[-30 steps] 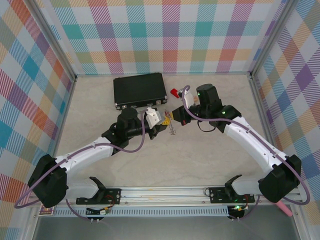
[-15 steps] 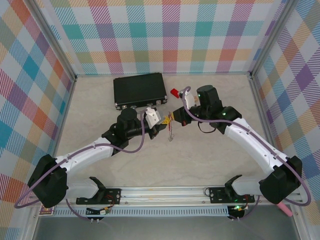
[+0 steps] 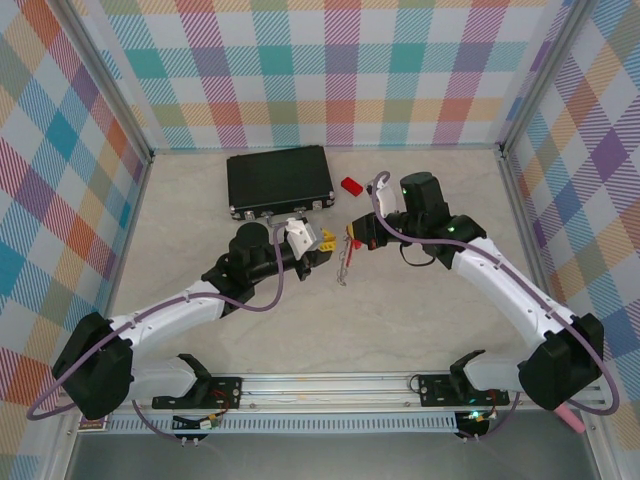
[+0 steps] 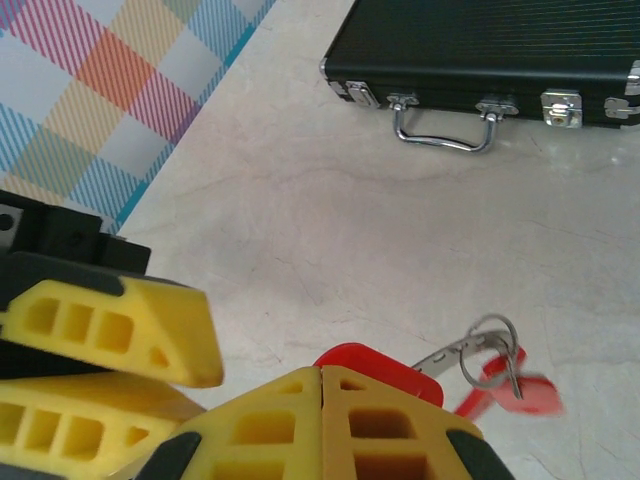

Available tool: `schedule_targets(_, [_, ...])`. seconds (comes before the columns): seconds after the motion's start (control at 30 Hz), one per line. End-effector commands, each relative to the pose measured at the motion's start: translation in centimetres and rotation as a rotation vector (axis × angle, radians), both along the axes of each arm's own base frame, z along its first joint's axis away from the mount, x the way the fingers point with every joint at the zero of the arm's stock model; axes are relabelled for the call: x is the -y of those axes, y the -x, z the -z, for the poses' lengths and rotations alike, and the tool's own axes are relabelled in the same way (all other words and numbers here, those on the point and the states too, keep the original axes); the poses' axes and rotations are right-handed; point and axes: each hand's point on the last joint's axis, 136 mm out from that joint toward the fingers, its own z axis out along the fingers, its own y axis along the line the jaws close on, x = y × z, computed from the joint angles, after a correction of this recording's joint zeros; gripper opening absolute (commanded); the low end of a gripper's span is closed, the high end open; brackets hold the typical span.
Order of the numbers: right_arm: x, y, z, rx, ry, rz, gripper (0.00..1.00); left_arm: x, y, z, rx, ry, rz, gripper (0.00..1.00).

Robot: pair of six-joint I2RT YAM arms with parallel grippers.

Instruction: Put the keys on the keyring

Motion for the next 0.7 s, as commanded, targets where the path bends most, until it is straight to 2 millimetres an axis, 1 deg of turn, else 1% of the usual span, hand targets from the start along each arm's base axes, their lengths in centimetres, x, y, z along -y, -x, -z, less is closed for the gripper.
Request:
schedule_targets(0.0, [-0.6, 0.8, -2.2, 0.058, -0.051, -0.059, 0.00, 0.6, -0.2, 0.0, 0.018, -0.001, 0.017, 0.19])
schedule_targets(0.17, [-0.8, 1.2, -2.4, 0.060, -0.063, -0.087, 0.00, 1.0, 0.2, 0.0, 0.036, -0.005, 0.054, 0.25])
schedule_targets(0.3, [-0.9, 1.3, -2.5, 0.065, -0.064, -0.097, 0.00, 1.1, 0.6, -0.1, 0.046, -0.008, 0.082, 0.25])
schedule_targets(0.4, [-1.0, 1.5, -2.5, 0.063, -0.070, -0.108, 0.00, 1.3, 0.9, -0.1, 0.046, -0.007, 0.102, 0.23])
schedule_targets(0.67, [-1.0, 1.8, -2.7, 0.065, -0.077, -0.122, 0.00, 1.3, 0.1, -0.4, 0.060, -0.011, 0.067, 0.22])
